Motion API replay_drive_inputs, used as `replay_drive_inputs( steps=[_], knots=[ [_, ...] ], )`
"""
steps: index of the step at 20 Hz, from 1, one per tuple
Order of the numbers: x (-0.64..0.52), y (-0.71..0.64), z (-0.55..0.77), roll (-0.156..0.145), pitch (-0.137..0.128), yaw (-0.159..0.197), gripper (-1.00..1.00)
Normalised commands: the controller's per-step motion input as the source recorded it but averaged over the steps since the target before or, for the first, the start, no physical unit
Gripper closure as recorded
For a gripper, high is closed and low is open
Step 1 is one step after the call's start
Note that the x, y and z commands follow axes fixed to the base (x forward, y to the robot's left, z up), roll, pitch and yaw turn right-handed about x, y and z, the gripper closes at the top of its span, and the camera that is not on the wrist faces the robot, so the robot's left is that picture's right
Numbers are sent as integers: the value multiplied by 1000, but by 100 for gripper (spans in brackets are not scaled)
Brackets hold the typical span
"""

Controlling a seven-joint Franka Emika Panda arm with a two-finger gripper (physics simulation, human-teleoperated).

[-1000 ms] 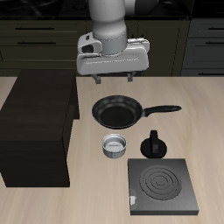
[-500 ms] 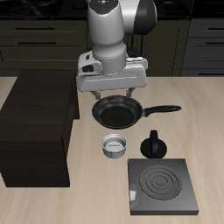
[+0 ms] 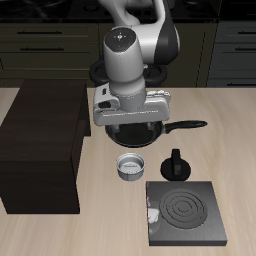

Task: Place the ramekin on top of the wooden shelf

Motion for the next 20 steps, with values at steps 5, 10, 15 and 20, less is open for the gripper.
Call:
replay_drive_inputs(
  steps=[5, 10, 15, 20],
  knots=[
    [8, 51, -313, 9, 16, 1, -100],
    [56, -31, -307, -11, 25, -8, -100],
    [48, 30, -245, -1, 35, -22, -100],
    [28, 81, -371, 17, 40, -3, -100]
  ],
)
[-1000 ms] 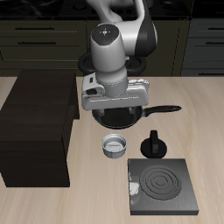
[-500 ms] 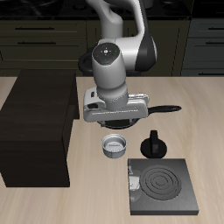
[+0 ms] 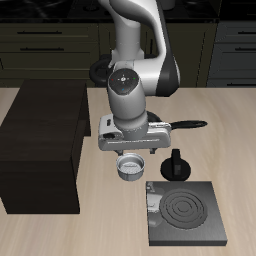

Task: Place the ramekin on top of the wooden shelf

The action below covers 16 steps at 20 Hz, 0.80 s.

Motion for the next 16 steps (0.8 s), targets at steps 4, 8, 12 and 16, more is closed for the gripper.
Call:
replay_drive_inputs(
  steps=[4, 8, 12, 16],
  knots=[
    [23, 60, -243, 7, 32, 5, -100],
    [29, 65, -360, 11, 53, -5, -100],
    [81, 9, -275, 6, 42, 3, -100],
    [46, 51, -391, 15, 86, -11, -100]
  ],
)
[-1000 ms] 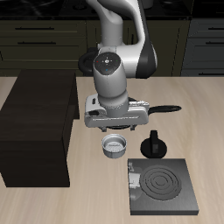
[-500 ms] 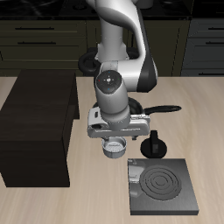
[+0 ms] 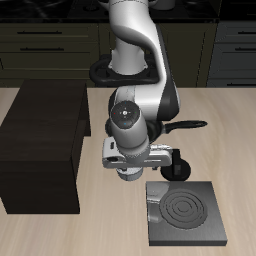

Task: Place the ramekin on top of the wooden shelf

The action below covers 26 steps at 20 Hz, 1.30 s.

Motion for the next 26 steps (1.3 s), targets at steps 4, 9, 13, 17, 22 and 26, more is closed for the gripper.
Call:
replay_drive_inputs(
  steps=[4, 9, 13, 17, 22, 26],
  knots=[
    [44, 80, -210, 20, 25, 5, 100],
    [29, -2, -18, 4, 7, -3, 100],
    [-88, -27, 314, 7, -52, 12, 100],
    [-29, -14, 200, 2, -20, 11, 100],
    [-70, -50, 299, -15, -40, 27, 100],
    [-140, -72, 494, -16, -65, 29, 100]
  ],
)
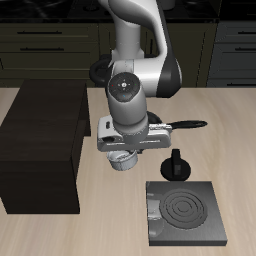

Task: Place the ramekin on top of the wooden shelf

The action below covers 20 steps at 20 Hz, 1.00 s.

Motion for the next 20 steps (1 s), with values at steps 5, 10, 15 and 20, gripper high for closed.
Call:
replay_drive_inputs(
  steps=[5, 10, 15, 20],
  knots=[
    [-160, -89, 432, -21, -60, 29, 100],
    [-285, -145, 655, -30, -71, 18, 100],
    [-311, -19, 530, -3, -81, 31, 100],
    [-299, 1, 612, 5, -77, 6, 100]
  ],
)
